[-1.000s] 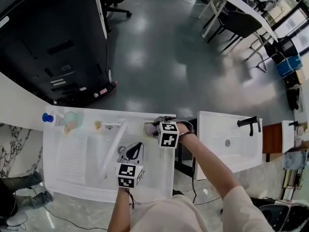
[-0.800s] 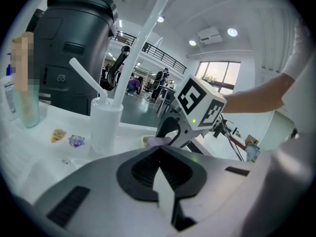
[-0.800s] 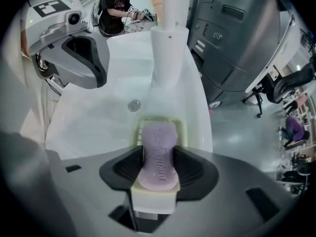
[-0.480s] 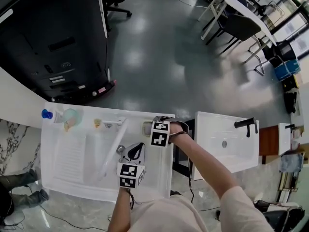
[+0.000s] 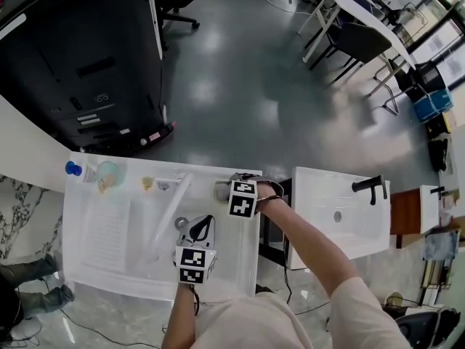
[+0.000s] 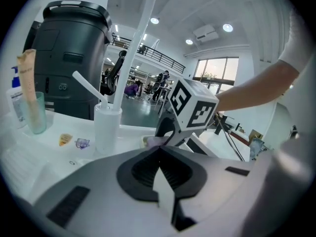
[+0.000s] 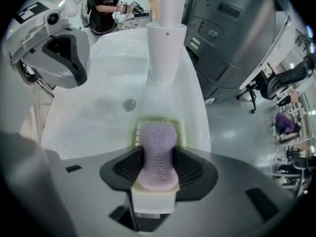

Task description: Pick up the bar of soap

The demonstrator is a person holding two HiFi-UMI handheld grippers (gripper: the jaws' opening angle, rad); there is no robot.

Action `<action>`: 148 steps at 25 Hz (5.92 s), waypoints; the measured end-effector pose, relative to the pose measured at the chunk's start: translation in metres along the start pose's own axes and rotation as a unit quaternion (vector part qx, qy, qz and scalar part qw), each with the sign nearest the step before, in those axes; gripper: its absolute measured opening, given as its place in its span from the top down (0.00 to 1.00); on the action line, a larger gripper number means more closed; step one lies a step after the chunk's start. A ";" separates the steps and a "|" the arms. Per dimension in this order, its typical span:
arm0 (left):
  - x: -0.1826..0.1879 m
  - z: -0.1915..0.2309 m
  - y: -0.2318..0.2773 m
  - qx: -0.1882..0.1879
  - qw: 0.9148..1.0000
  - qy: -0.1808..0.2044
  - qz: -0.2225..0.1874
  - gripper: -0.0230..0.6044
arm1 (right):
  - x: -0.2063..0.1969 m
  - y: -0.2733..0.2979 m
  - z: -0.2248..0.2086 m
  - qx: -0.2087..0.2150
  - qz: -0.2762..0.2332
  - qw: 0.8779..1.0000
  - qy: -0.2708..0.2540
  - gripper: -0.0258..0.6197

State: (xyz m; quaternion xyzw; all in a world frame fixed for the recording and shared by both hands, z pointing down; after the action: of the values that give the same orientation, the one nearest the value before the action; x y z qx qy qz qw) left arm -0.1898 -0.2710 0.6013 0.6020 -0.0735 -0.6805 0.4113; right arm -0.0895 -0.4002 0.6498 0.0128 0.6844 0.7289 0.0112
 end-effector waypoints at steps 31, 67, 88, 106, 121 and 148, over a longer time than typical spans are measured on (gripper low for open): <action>-0.006 -0.008 -0.011 0.005 1.000 0.016 0.006 0.95 | -0.024 -0.044 0.000 0.033 -0.218 0.950 0.221 0.67; 0.002 -0.087 -0.074 0.098 0.992 0.018 -0.076 0.95 | -0.103 -0.118 0.173 -0.002 -0.462 0.804 0.374 0.67; -0.054 -0.132 -0.116 0.118 0.990 0.020 -0.075 0.95 | -0.107 -0.113 0.250 0.009 -0.536 0.737 0.412 0.67; -0.095 -0.149 -0.141 0.136 0.987 0.007 -0.082 0.95 | -0.122 -0.096 0.297 -0.004 -0.547 0.729 0.412 0.67; -0.105 -0.154 -0.146 0.136 0.988 0.002 -0.076 0.95 | -0.111 -0.101 0.305 0.001 -0.552 0.736 0.392 0.67; -0.109 -0.159 -0.134 0.121 0.990 -0.007 -0.069 0.95 | -0.132 -0.093 0.311 -0.006 -0.546 0.723 0.423 0.68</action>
State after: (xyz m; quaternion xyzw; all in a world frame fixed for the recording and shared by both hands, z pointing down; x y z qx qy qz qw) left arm -0.1204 -0.0502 0.5623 0.6465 -0.1160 -0.6974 0.2866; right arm 0.0524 -0.0888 0.5757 -0.6731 0.5019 0.5305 0.1164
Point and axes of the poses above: the fingertips, and each gripper's own axes: y forward along the fingers, z to its left, x out of its top, the point moved 8 cm from there along -y, backward along the fingers, and after that the axes turned 8 degrees about z, right-handed, at the moved point
